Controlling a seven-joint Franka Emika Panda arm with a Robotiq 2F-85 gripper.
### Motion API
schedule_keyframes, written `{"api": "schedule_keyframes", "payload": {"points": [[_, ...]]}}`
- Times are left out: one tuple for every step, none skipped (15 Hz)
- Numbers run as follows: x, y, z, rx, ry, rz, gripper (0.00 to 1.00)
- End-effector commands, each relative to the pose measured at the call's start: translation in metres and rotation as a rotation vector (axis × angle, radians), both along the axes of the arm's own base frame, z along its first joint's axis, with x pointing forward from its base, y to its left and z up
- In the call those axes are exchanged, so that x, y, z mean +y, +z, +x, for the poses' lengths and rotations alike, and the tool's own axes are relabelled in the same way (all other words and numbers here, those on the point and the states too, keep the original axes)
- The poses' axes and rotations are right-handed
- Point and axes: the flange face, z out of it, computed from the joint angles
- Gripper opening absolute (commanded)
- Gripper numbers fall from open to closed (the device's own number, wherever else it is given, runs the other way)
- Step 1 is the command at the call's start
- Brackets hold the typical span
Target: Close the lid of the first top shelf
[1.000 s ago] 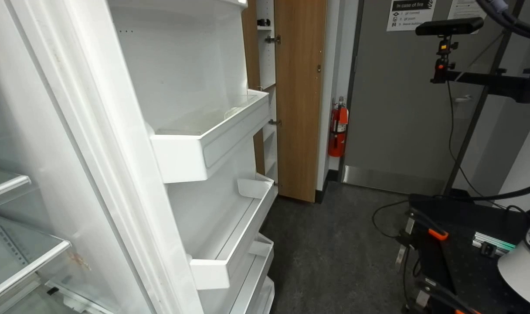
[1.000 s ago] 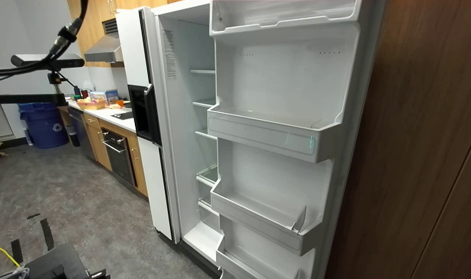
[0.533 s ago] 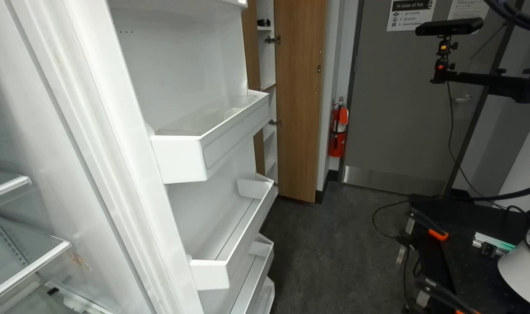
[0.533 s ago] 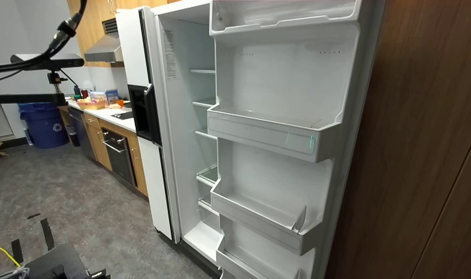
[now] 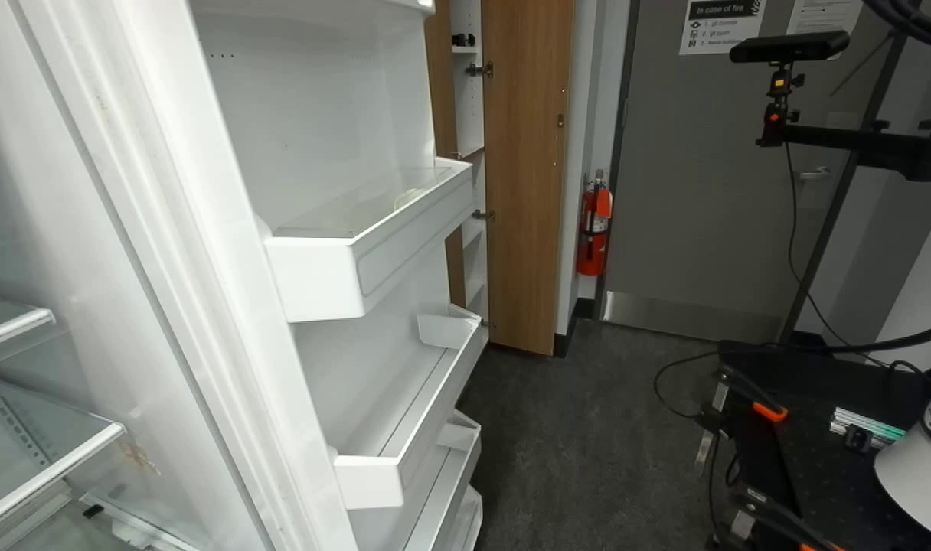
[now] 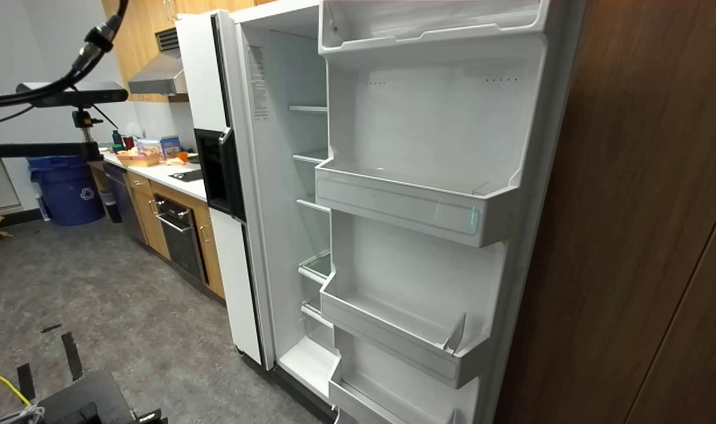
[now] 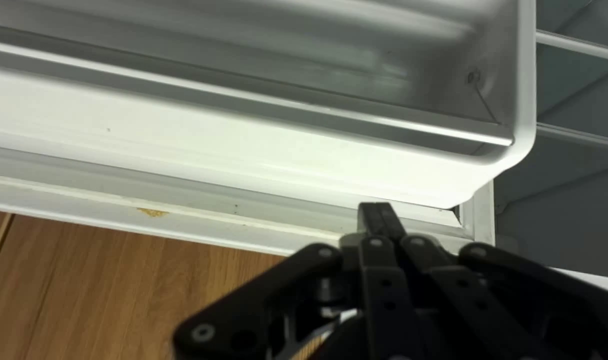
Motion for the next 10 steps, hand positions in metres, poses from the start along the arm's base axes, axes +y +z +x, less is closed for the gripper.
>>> {"api": "schedule_keyframes", "payload": {"points": [[-0.015,-0.002,-0.002,0.005,-0.012,-0.010,0.00],[-0.011,-0.006,-0.001,0.028,-0.018,-0.009,0.00],[-0.007,-0.009,-0.001,0.039,-0.018,-0.005,0.00],[-0.005,-0.012,-0.001,0.047,-0.012,-0.008,0.00],[-0.002,-0.016,-0.001,0.047,-0.005,-0.012,0.00],[0.002,-0.020,-0.001,0.049,0.000,-0.014,0.00],[0.005,-0.024,0.000,0.061,0.005,-0.013,0.00],[0.009,-0.028,-0.001,0.067,0.010,-0.013,0.00],[0.012,-0.032,-0.001,0.078,0.015,-0.015,0.00],[0.015,-0.037,-0.001,0.086,0.022,-0.015,0.00]]}}
